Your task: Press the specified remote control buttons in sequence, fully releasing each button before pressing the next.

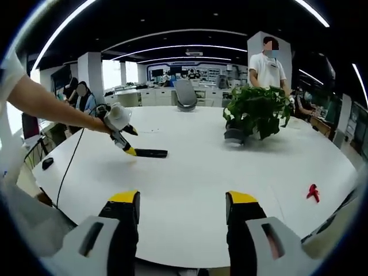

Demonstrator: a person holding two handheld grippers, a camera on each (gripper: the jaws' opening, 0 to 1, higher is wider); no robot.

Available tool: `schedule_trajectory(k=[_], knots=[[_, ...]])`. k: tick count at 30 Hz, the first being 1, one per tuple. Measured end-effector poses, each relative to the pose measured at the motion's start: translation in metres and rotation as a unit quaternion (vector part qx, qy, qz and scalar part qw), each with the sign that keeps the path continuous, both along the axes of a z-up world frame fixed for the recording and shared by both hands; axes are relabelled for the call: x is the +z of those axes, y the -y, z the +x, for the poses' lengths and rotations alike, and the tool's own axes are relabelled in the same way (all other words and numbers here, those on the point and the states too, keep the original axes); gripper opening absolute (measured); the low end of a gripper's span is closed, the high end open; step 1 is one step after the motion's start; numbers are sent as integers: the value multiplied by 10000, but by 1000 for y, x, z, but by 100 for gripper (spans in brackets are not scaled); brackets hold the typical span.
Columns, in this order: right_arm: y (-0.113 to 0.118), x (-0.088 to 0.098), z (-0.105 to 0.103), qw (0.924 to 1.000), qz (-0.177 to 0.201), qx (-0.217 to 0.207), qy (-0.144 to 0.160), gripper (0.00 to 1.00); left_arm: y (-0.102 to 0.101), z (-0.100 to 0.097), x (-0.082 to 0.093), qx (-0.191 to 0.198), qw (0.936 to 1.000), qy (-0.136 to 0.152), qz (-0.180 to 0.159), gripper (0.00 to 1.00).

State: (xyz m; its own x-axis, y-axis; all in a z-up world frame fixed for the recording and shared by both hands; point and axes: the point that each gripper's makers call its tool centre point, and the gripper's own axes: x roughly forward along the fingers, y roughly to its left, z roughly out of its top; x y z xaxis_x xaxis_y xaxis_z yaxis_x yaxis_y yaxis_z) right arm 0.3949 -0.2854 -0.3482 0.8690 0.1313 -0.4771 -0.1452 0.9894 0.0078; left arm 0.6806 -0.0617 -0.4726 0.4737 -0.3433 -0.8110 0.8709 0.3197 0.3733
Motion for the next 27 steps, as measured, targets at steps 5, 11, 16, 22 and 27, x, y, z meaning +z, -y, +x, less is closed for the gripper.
schedule_trajectory(k=[5,11,16,22,27], knots=[[2,2,0,9999,55,-76,53,69,-2,-19,15,332,9979,-76,-555,74],[3,5,0,9998,48,-96,148,74,-13,-29,41,766,9890,146,-1255,86],[6,10,0,9994,126,-159,292,79,-17,-45,65,818,9817,328,-1686,93],[6,14,1,9989,142,-187,411,87,-16,-68,98,956,9687,588,-2217,99],[8,20,3,9977,-52,-231,629,100,-18,-87,116,1025,9598,708,-2514,100]])
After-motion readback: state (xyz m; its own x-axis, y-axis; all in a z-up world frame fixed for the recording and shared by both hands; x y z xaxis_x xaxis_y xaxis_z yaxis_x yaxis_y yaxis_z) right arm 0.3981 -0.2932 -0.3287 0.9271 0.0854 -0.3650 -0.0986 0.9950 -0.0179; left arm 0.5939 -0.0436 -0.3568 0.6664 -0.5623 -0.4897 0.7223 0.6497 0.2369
